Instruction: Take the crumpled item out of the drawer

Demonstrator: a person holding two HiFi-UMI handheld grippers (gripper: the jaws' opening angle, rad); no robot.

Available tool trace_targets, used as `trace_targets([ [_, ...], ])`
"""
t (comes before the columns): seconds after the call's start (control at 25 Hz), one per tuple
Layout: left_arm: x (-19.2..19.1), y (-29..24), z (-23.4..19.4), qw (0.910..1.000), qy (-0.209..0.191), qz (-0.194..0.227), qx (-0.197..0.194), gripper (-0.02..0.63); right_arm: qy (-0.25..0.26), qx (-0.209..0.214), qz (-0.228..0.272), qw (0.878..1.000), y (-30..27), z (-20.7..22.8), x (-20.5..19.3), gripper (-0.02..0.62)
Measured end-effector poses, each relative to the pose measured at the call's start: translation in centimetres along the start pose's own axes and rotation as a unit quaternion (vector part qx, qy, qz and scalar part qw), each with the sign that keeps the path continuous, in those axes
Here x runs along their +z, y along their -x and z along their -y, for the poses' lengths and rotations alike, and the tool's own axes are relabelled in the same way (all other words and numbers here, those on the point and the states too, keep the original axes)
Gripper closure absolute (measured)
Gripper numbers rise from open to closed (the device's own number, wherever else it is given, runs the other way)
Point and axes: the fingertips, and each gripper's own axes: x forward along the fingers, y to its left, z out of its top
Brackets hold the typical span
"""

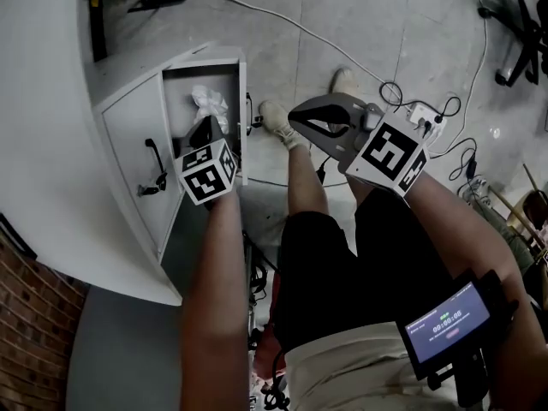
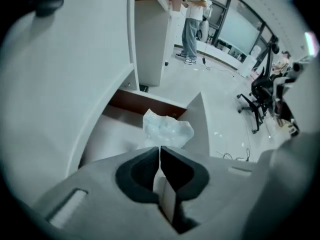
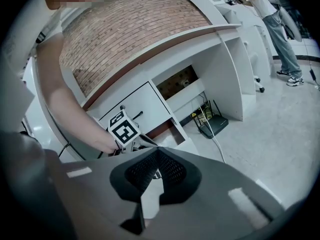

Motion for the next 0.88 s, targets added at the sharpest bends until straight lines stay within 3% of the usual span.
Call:
trace_targets([
  [0.24,1.6,3.6,1.0,0.9982,0.04,0.044,-0.013,0.594,0.012,-0.004,-0.003,1.0,0.8,-1.4,1.1,0.588],
  [0.88,4.7,14.0,4.3,0.9844,0.087,0.136,-0.069,0.594,0.044,-0.023,-0.016,0.999,3.8,-4.5,5.8,0.588],
])
